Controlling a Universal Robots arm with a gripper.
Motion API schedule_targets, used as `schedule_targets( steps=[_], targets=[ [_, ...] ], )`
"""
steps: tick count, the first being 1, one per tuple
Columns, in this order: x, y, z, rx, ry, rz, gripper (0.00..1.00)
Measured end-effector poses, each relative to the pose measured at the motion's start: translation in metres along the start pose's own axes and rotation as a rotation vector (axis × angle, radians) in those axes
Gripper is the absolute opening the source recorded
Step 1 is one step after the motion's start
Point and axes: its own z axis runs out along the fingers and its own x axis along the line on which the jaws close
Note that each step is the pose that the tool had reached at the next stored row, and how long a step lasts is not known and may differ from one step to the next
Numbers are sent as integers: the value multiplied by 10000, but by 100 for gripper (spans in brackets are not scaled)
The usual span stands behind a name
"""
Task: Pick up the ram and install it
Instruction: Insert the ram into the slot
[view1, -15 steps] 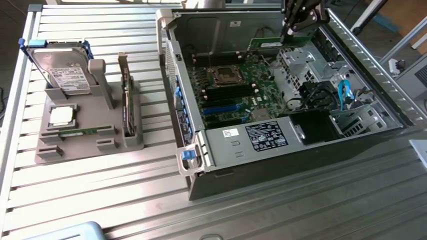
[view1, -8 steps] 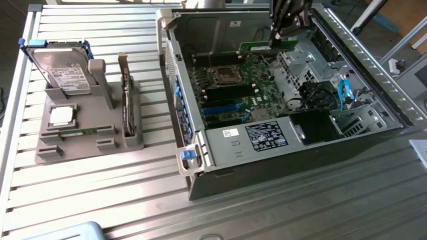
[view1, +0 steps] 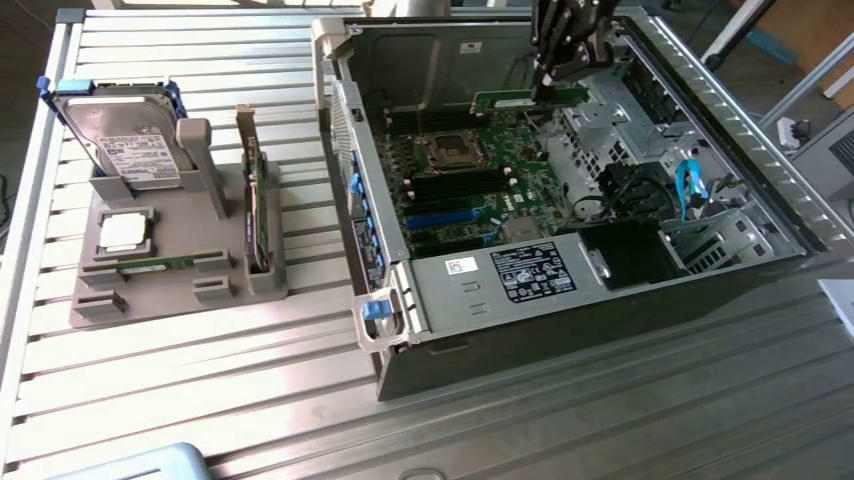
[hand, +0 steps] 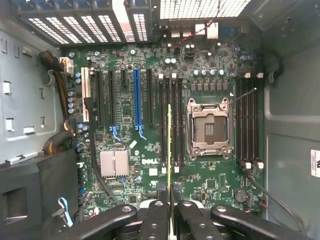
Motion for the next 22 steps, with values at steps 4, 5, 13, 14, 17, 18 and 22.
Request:
schedule_targets(
  steps=[4,5,13,14,17,18,22],
  targets=[
    [-21,39,88,0,2,13,13],
    [-25,45,113,0,2,19,13],
    [-75,70,309,-7,2,67,13],
    [-79,93,343,-9,2,71,13],
    [-78,153,424,-11,5,76,13],
    [-78,158,444,-12,7,77,13],
    [-77,174,532,-12,15,80,13]
  ],
)
